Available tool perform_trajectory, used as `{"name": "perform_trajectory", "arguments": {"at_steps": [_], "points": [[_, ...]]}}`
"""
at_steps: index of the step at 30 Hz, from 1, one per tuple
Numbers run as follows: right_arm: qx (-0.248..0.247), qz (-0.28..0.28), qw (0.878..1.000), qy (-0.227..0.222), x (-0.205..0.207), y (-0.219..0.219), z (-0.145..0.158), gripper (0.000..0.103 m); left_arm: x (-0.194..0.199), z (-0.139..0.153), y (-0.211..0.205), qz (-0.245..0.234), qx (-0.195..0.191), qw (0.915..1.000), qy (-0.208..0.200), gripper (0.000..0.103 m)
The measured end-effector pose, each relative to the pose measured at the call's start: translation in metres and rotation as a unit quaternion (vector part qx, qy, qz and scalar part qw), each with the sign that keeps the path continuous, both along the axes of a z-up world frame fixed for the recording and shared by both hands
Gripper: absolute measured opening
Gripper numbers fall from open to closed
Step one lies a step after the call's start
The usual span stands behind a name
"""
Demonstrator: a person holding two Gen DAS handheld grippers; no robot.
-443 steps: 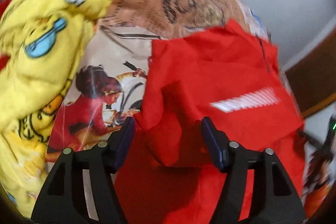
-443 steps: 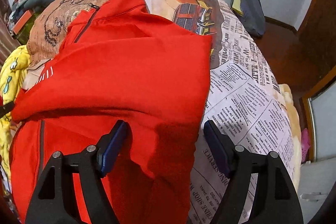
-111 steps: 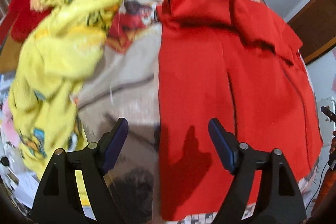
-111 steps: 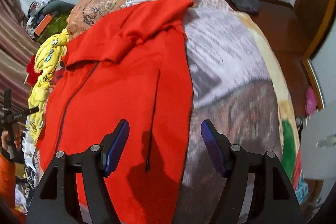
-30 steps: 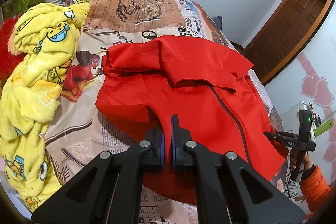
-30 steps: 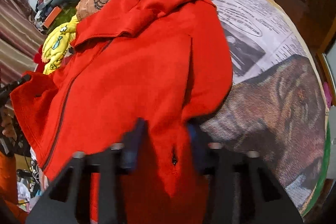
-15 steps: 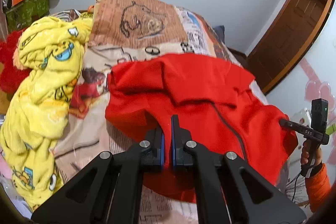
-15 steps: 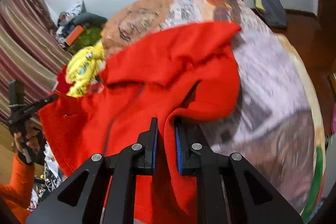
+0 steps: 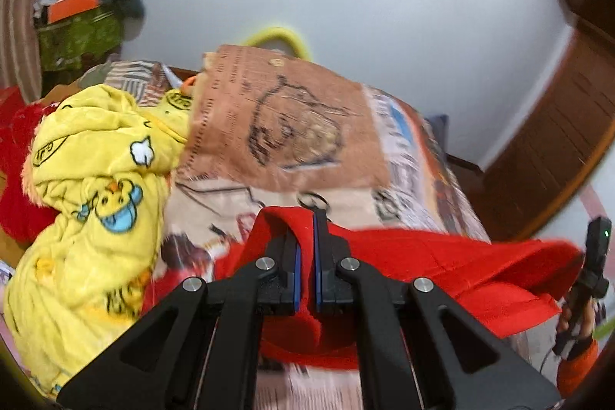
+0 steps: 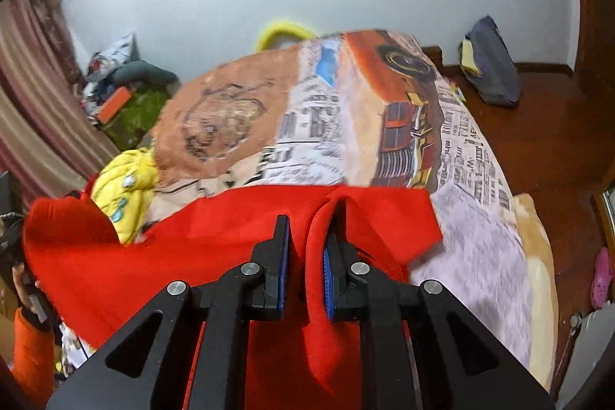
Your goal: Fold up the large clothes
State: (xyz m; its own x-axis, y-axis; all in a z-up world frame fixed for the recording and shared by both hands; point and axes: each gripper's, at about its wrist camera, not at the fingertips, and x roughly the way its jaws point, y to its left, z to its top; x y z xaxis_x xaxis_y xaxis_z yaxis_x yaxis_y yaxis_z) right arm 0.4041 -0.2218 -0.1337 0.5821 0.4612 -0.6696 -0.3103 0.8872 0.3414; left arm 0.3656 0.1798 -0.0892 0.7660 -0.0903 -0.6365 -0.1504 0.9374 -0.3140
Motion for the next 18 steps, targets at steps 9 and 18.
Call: {"name": "perform_trajectory", "arguments": {"at_steps": [9, 18], "points": [[0.025, -0.056, 0.996, 0.065, 0.095, -0.021, -0.036, 0.014, 0.088, -0.089, 0.027, 0.050, 0.030, 0.9941, 0.091, 0.004], [-0.023, -0.079, 0.996, 0.032, 0.076, -0.051, -0.022, 0.016, 0.098, -0.106, 0.029, 0.024, 0.010, 0.9900, 0.139, 0.033]]}}
